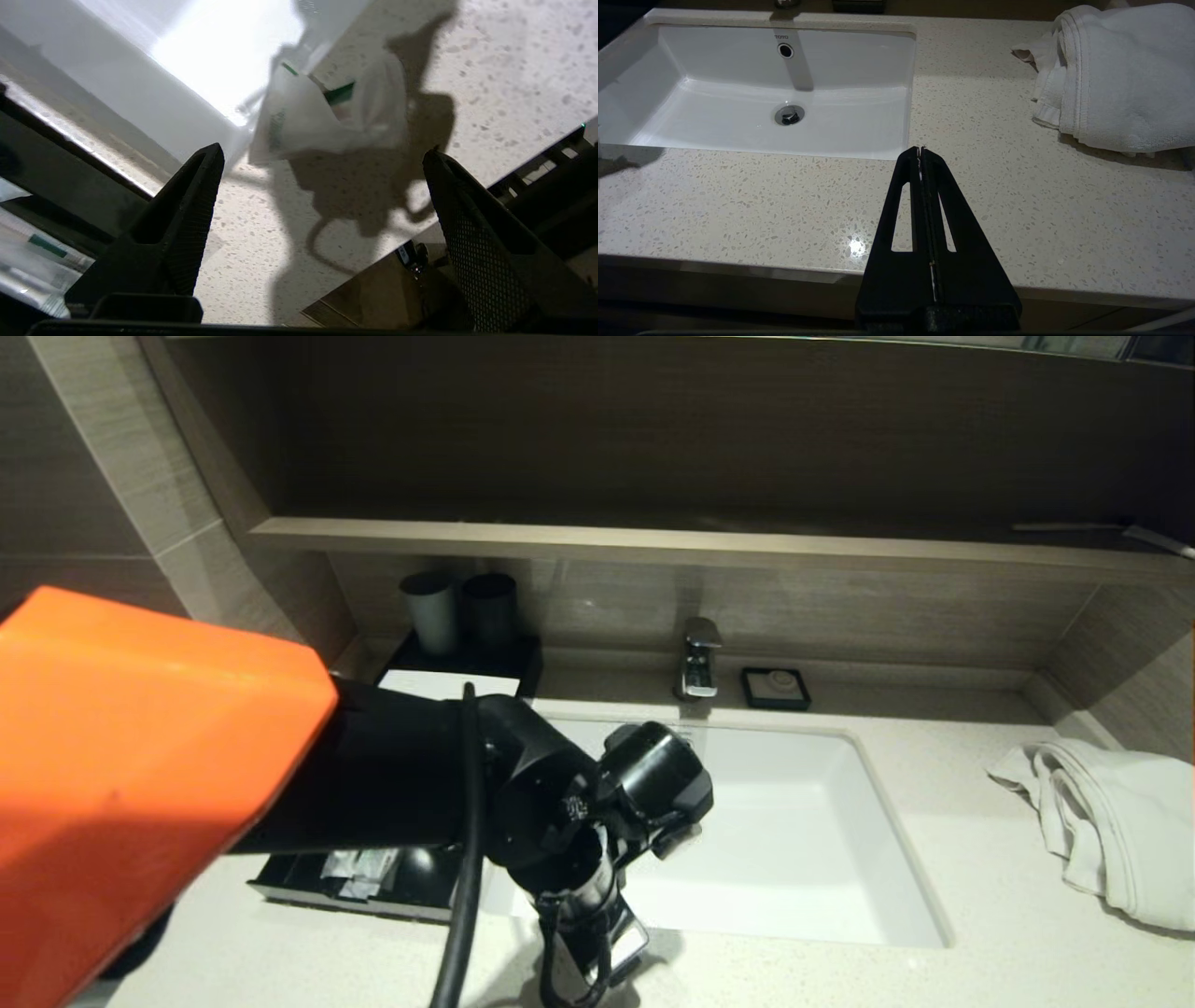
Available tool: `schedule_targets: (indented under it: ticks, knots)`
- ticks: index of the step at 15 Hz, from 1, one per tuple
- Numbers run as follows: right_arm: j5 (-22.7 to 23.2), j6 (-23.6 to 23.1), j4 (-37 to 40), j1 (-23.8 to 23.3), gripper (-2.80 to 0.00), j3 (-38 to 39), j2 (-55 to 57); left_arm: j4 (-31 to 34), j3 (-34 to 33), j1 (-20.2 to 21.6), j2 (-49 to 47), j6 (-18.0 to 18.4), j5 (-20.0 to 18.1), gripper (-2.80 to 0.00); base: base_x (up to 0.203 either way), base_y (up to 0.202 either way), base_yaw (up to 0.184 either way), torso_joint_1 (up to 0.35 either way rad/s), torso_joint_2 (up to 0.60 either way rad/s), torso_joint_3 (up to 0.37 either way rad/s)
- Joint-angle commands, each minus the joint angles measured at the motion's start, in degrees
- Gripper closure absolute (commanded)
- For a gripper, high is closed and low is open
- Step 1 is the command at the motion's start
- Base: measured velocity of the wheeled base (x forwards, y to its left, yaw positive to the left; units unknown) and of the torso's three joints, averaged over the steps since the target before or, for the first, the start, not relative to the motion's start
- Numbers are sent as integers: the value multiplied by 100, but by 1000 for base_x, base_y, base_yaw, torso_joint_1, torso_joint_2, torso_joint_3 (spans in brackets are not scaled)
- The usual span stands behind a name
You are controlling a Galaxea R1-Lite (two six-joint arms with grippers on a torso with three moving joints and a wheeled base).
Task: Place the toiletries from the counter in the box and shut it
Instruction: Pick up the bathroom toiletry
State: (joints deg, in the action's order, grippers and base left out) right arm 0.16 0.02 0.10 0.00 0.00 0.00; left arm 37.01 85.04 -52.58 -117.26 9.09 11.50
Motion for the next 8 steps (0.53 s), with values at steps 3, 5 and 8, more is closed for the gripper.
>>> schedule_targets:
  ticks: [3,5,8]
  knots:
    - [2,-2,-1,0,0,0,0,-241,-106,-41,-169,21,-83,-280,0,0,0,0,0,0]
    - [2,-2,-1,0,0,0,0,-421,-76,-41,-323,46,-115,-280,0,0,0,0,0,0]
    - [2,-2,-1,0,0,0,0,-528,-67,-77,-429,102,-121,-280,0,0,0,0,0,0]
